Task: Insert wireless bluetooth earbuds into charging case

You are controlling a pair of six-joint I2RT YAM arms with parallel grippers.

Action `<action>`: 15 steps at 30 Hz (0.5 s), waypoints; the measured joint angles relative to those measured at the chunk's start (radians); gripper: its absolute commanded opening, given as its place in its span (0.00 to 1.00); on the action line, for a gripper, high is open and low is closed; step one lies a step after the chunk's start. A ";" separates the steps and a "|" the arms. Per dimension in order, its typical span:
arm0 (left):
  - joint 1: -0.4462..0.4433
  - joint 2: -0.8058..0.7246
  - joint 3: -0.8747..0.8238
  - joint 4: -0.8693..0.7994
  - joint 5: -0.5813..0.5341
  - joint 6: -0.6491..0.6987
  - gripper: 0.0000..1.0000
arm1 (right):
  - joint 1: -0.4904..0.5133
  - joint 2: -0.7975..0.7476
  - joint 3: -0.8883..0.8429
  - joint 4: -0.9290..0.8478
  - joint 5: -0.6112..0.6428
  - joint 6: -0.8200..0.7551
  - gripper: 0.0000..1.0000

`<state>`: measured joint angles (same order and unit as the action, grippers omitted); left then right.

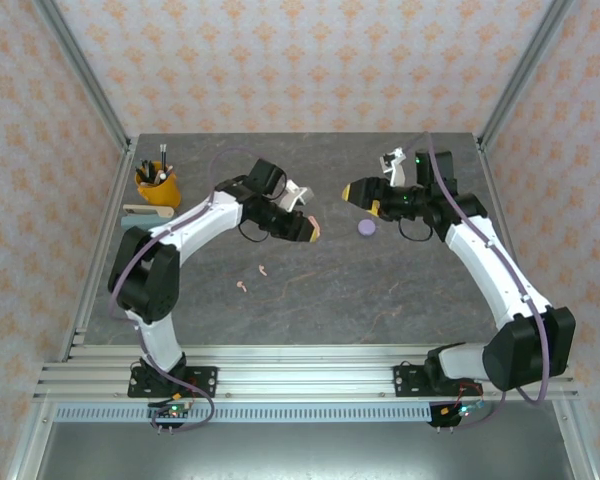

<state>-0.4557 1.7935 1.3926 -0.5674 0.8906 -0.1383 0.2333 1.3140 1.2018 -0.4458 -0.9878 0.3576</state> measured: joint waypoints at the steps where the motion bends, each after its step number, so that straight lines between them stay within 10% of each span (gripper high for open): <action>1: 0.000 -0.023 -0.019 0.030 -0.019 -0.020 0.00 | -0.002 -0.004 -0.003 0.024 -0.023 0.029 0.70; 15: 0.004 -0.184 -0.194 0.290 -0.263 -0.150 0.00 | -0.021 -0.009 -0.004 0.184 -0.138 0.227 0.72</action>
<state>-0.4515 1.6096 1.1988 -0.2771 0.6277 -0.2886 0.2123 1.3052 1.1976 -0.2619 -1.1259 0.5850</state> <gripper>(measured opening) 0.216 0.715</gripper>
